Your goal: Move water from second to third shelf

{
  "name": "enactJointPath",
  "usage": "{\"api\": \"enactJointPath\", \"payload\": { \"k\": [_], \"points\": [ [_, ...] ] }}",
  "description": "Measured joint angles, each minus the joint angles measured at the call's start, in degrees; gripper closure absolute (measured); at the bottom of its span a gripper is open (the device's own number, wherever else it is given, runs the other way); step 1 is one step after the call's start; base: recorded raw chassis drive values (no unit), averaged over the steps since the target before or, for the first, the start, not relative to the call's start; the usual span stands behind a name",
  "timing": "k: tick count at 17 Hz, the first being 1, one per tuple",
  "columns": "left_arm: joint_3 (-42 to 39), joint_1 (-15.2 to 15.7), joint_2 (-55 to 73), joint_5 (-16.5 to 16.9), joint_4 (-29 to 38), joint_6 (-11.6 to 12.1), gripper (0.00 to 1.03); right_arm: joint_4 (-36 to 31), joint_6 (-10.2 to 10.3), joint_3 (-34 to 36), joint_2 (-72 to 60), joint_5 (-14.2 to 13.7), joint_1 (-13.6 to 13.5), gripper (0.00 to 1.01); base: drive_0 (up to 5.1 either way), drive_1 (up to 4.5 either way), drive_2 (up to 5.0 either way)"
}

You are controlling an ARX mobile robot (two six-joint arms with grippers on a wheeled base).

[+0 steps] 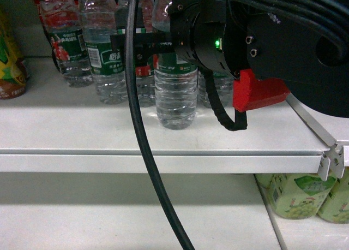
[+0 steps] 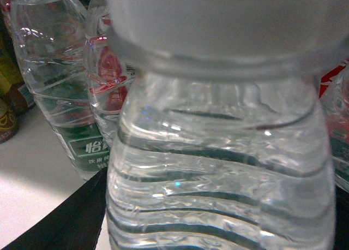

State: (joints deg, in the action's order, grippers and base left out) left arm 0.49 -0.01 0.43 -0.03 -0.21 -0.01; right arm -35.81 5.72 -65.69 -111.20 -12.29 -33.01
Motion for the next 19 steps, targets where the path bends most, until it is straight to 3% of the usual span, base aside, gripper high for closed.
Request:
{"api": "enactJointPath", "payload": {
  "k": [3, 4, 7, 10, 16, 19],
  "points": [
    [0.00, 0.00, 0.00, -0.02, 0.00, 0.00, 0.05, 1.18, 0.02, -1.01, -0.50, -0.98, 0.00, 0.05, 0.0, 0.00, 0.0],
    [0.00, 0.00, 0.00, 0.00, 0.00, 0.00, 0.05, 1.49, 0.02, -1.18, -0.57, -1.16, 0.02, 0.10, 0.0, 0.00, 0.0],
    [0.00, 0.00, 0.00, 0.00, 0.00, 0.00, 0.05, 1.97, 0.50, -1.44, -0.61, -1.40, 0.00, 0.39, 0.0, 0.00, 0.0],
    [0.00, 0.00, 0.00, 0.00, 0.00, 0.00, 0.05, 2.12, 0.74, -1.49, -0.61, -1.49, 0.00, 0.53, 0.0, 0.00, 0.0],
    [0.00, 0.00, 0.00, 0.00, 0.00, 0.00, 0.05, 1.68, 0.90, 0.46, 0.85, -1.16, 0.09, 0.57, 0.0, 0.00, 0.0],
    [0.00, 0.00, 0.00, 0.00, 0.00, 0.00, 0.05, 1.73, 0.87, 7.96, 7.45, 0.79, 1.29, 0.57, 0.0, 0.00, 0.0]
  ]
}}
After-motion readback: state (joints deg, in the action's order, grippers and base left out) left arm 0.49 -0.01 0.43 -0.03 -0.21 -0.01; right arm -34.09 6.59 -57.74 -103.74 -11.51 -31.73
